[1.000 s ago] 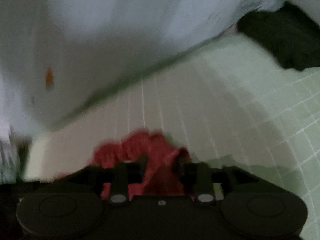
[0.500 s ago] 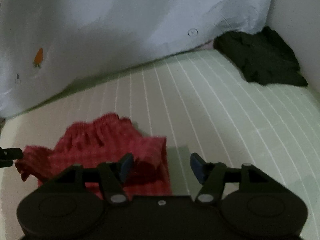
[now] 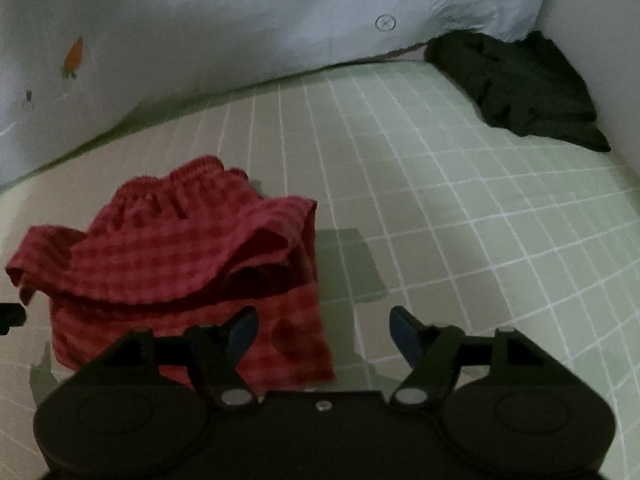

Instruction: Fold clothes

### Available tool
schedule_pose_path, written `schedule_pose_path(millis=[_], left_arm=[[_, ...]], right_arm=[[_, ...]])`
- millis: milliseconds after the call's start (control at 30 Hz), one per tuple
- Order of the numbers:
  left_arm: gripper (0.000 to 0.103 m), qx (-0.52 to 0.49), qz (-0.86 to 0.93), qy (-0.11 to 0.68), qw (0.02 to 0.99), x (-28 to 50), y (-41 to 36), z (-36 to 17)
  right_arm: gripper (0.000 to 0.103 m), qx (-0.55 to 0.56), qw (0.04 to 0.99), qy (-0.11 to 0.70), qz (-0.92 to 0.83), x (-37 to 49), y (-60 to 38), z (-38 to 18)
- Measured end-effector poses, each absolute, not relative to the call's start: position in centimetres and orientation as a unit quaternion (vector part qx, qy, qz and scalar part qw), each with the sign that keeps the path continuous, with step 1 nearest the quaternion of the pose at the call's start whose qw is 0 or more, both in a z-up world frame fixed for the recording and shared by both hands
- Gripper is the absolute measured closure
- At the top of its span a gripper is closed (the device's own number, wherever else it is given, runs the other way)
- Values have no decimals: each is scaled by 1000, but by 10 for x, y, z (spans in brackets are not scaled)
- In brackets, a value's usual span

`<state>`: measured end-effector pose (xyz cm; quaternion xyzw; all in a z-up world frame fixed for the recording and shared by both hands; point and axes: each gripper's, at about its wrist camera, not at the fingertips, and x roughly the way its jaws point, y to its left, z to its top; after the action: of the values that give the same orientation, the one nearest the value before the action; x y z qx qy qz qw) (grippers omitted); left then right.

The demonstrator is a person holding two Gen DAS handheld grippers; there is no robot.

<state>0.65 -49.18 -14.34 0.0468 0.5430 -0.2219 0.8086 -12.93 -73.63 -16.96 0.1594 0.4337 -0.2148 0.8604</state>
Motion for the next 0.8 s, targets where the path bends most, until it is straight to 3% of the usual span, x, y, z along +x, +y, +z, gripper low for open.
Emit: schedule_pose_path(millis=[400,667,800], left_arm=[[32,51,-199,538,818,62,-521,-154],[28,8,-161,490,857,107,-520,-123],[24,1,-177,495,851,101,-515,-124]], right_arm=[[30,128,855,460,-204,-87,-752,-184],[31,187,883,352,-247,-50,-796,-143],[30,173,885,354,-246,-56,-795,-143]])
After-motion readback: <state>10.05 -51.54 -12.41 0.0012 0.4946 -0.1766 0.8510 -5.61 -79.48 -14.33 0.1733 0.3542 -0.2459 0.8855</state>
